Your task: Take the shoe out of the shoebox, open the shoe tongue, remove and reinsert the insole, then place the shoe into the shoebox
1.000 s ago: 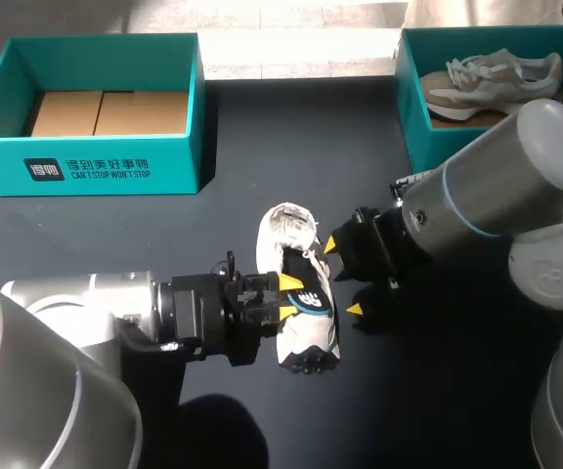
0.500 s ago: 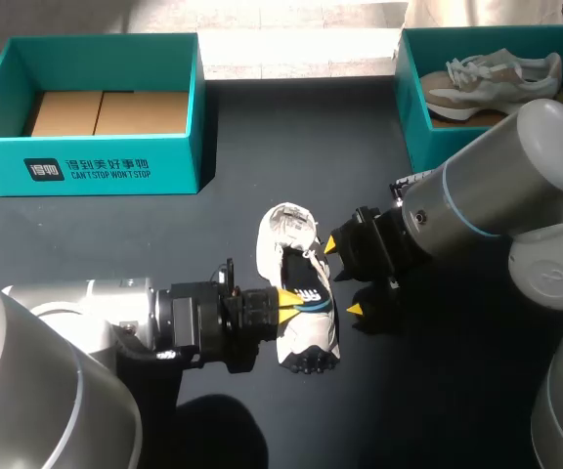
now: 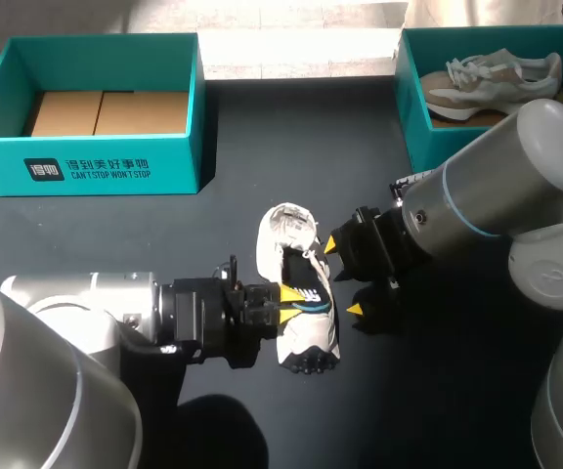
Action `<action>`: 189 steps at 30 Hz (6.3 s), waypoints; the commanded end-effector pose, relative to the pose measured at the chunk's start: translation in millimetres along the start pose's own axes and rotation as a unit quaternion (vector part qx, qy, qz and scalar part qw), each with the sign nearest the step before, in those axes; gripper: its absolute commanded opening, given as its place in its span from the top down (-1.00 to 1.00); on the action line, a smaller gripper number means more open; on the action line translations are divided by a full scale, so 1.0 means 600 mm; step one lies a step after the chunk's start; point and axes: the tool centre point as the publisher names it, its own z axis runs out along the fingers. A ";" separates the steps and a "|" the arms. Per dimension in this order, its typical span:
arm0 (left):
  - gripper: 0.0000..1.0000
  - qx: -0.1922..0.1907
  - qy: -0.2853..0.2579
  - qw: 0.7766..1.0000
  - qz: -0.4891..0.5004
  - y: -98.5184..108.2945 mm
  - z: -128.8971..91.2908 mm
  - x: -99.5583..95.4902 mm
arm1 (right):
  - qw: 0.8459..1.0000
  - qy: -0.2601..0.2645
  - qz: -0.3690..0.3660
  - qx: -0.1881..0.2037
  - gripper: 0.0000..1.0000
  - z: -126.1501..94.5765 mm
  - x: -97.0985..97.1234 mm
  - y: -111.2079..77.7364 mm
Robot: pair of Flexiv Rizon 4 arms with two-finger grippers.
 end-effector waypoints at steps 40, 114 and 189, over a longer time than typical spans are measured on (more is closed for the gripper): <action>-0.65 0.027 0.237 0.971 0.025 -0.056 -0.099 -0.121 | 1.000 -0.001 0.000 0.000 -1.00 0.000 0.002 0.000; 1.00 -0.043 0.570 0.819 0.050 -0.042 -0.054 -0.101 | 0.998 0.047 0.028 0.006 -1.00 -0.247 -0.061 -0.075; 1.00 -0.169 0.546 0.808 0.145 0.056 0.022 0.034 | 0.998 0.047 0.028 0.006 -1.00 -0.247 -0.061 -0.075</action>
